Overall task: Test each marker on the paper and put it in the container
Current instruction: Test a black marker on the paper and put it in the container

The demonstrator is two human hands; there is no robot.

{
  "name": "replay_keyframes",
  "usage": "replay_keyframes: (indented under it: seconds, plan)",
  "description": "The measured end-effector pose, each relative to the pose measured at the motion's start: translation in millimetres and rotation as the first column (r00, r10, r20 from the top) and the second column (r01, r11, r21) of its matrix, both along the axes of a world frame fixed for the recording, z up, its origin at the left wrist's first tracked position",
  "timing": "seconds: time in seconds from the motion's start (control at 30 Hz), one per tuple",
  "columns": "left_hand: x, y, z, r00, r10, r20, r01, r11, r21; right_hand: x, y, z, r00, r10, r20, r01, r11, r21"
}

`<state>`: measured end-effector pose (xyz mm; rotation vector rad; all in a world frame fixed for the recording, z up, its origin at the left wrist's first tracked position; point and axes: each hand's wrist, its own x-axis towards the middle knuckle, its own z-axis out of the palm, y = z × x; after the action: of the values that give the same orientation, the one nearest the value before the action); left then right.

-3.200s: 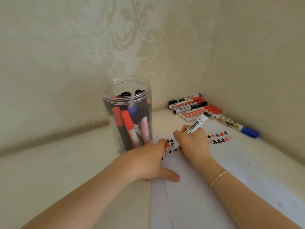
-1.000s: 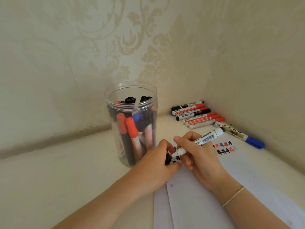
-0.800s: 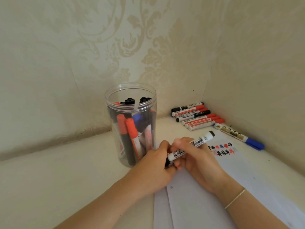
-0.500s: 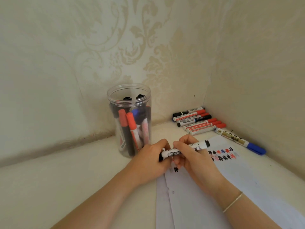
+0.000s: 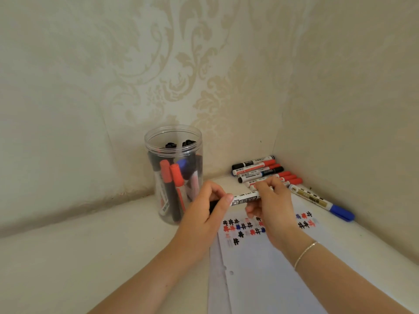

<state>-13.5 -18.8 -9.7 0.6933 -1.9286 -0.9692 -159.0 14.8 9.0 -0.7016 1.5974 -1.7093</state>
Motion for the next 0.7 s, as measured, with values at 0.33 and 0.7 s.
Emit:
replay_keyframes:
  seconds: [0.33, 0.7]
  plan:
    - [-5.3, 6.1, 35.1, 0.991, 0.109, -0.073, -0.12, 0.976, -0.179, 5.3, -1.8, 31.5, 0.966, 0.113, 0.233, -0.088, 0.989, -0.116]
    - [17.8, -35.8, 165.2, 0.73, 0.609, -0.31, -0.654, 0.491, -0.576, 34.2, -62.4, 106.3, 0.593, -0.04, -0.804, -0.074, 0.992, -0.104]
